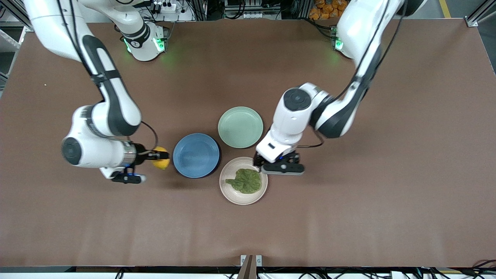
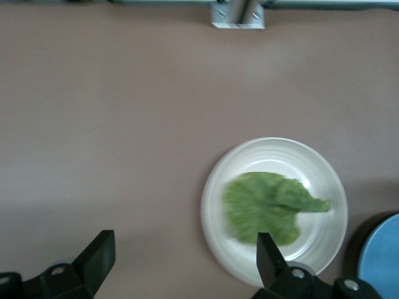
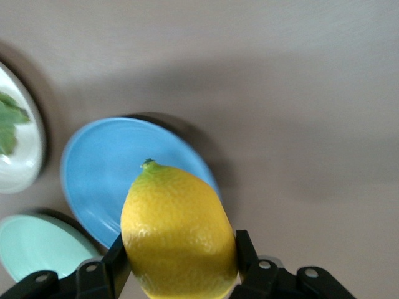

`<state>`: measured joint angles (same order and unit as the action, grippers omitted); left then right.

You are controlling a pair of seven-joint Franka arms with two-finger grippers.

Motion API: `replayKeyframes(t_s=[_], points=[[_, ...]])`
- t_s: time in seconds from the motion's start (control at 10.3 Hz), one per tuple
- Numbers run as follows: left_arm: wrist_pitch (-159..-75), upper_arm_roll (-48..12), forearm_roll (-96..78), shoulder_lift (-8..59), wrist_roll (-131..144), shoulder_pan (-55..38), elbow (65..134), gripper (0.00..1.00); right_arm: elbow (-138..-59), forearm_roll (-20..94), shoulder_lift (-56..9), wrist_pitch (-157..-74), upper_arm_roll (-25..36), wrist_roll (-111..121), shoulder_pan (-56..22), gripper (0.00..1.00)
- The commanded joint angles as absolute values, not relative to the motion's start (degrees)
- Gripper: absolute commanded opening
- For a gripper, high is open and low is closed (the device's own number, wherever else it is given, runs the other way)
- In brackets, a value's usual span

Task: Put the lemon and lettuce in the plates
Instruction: 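Release the lettuce on the cream plate while the right gripper lifts the lemon, then place the lemon on the blue plate while the left gripper withdraws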

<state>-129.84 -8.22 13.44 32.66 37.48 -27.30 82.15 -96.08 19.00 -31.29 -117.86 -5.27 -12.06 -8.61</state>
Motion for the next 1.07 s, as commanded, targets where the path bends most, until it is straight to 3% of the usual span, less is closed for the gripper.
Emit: replayKeyframes(t_s=[0.0,0.1,0.19,0.29,0.39,0.58,0.97], points=[[-116.9,-8.5,11.5,21.3,25.9,-21.9,85.1,1.0,-93.4,20.1,-36.6,-121.8,-8.2,-20.2,-9.7,0.0],[-112.6,-8.5,8.6,18.0,19.2,-19.2,85.1,1.0,-93.4,19.9,-37.9,-121.9,-8.2,-20.0,-9.8,0.0],[-107.9,-8.4,6.8,14.7,14.6,-16.0,85.2,1.0,-93.4,20.1,-38.9,-122.5,-8.3,-20.6,-9.9,0.22],[-103.1,-8.5,6.4,11.5,11.8,-13.6,85.1,1.0,-93.4,20.3,-39.4,-122.8,-8.3,-20.7,-10.1,0.73],[-99.7,-8.5,5.5,8.6,10.1,-11.9,85.1,1.0,-93.4,20.1,-39.2,-122.4,-8.3,-20.7,-9.9,1.0],[-94.9,-8.3,1.3,4.8,9.9,-7.2,85.2,1.0,-89.2,18.9,-38.7,-121.0,-8.3,-20.0,-9.8,1.0],[-88.6,-8.2,0.3,1.6,10.5,-1.7,85.6,1.0,-76.3,2.7,-35.4,-97.9,-7.9,-18.4,-5.6,1.0]])
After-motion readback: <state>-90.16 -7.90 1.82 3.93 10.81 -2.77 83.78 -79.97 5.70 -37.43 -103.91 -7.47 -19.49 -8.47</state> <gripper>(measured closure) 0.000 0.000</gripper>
